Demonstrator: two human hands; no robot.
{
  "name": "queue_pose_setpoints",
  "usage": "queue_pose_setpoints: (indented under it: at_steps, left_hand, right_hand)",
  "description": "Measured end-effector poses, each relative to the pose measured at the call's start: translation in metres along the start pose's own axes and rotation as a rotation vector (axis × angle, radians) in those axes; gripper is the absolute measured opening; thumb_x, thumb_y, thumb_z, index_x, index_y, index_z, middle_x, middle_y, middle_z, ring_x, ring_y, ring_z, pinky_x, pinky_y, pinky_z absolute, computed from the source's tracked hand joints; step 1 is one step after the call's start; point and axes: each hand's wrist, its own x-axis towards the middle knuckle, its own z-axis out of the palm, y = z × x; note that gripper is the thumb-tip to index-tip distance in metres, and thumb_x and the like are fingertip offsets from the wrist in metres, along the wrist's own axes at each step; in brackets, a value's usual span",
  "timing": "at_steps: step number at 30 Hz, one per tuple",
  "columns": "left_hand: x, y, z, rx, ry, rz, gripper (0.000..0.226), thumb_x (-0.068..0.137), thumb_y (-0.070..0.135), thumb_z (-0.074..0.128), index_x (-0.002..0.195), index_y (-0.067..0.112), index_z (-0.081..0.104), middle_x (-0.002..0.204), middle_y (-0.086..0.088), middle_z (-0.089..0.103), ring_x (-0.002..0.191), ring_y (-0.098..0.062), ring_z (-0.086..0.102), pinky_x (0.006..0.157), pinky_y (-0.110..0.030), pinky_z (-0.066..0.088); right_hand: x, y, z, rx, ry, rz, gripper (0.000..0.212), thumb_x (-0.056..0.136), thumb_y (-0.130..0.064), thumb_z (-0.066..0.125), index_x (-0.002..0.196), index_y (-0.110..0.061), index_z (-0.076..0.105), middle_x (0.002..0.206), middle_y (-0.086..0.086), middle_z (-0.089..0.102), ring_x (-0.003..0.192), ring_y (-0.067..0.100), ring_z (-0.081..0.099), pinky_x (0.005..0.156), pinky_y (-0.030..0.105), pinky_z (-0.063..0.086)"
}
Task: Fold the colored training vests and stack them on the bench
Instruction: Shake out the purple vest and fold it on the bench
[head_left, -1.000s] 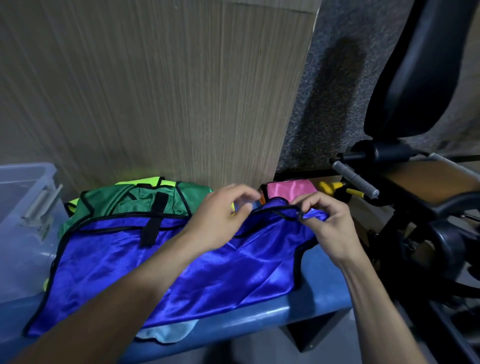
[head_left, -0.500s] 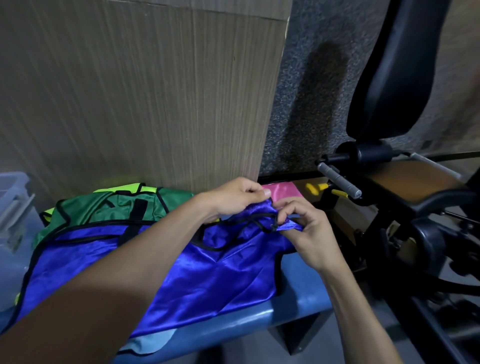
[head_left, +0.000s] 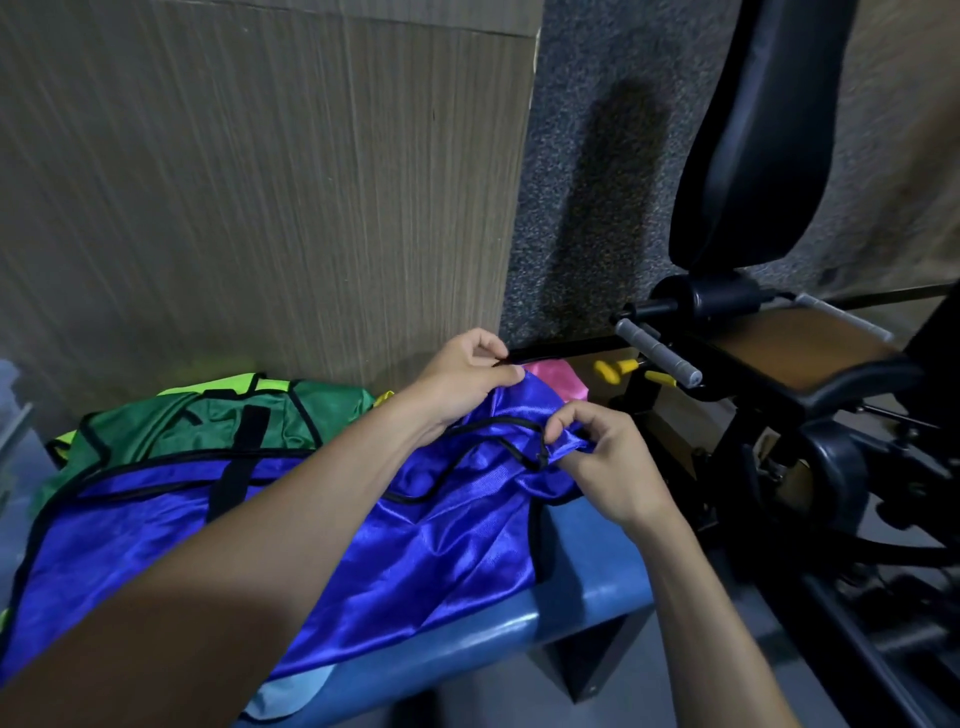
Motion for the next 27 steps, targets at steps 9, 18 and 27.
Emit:
queue_pose_setpoints:
  at_steps: [9, 18, 27]
  left_hand:
    - [-0.003, 0.004, 0.006, -0.064, -0.091, 0.05, 0.008, 0.09, 0.008, 0.073, 0.094, 0.013, 0.078, 0.1, -0.017, 0.076, 0.088, -0.011, 0.069, 0.076, -0.013, 0.051]
    - [-0.006, 0.0, 0.001, -0.03, -0.191, -0.205, 0.025, 0.095, 0.028, 0.07, 0.106, 0.006, 0.074, 0.095, -0.012, 0.074, 0.085, -0.017, 0.066, 0.08, -0.028, 0.052]
    - [-0.002, 0.014, 0.009, -0.084, -0.189, -0.002, 0.026, 0.078, 0.011, 0.083, 0.102, 0.02, 0.077, 0.093, -0.014, 0.07, 0.079, -0.015, 0.068, 0.084, -0.029, 0.055]
  right_hand:
    - [-0.006, -0.007, -0.011, -0.122, -0.07, 0.022, 0.023, 0.077, 0.001, 0.07, 0.08, -0.021, 0.068, 0.084, -0.003, 0.071, 0.082, 0.024, 0.065, 0.072, 0.039, 0.048]
    - [-0.012, -0.017, -0.011, -0.349, 0.057, -0.113, 0.044, 0.067, 0.02, 0.057, 0.067, -0.023, 0.066, 0.072, -0.009, 0.068, 0.063, 0.014, 0.062, 0.058, 0.025, 0.046]
    - [-0.02, -0.016, -0.023, -0.284, 0.041, -0.041, 0.028, 0.08, 0.001, 0.069, 0.079, -0.027, 0.071, 0.085, -0.008, 0.072, 0.068, 0.031, 0.067, 0.063, 0.05, 0.056]
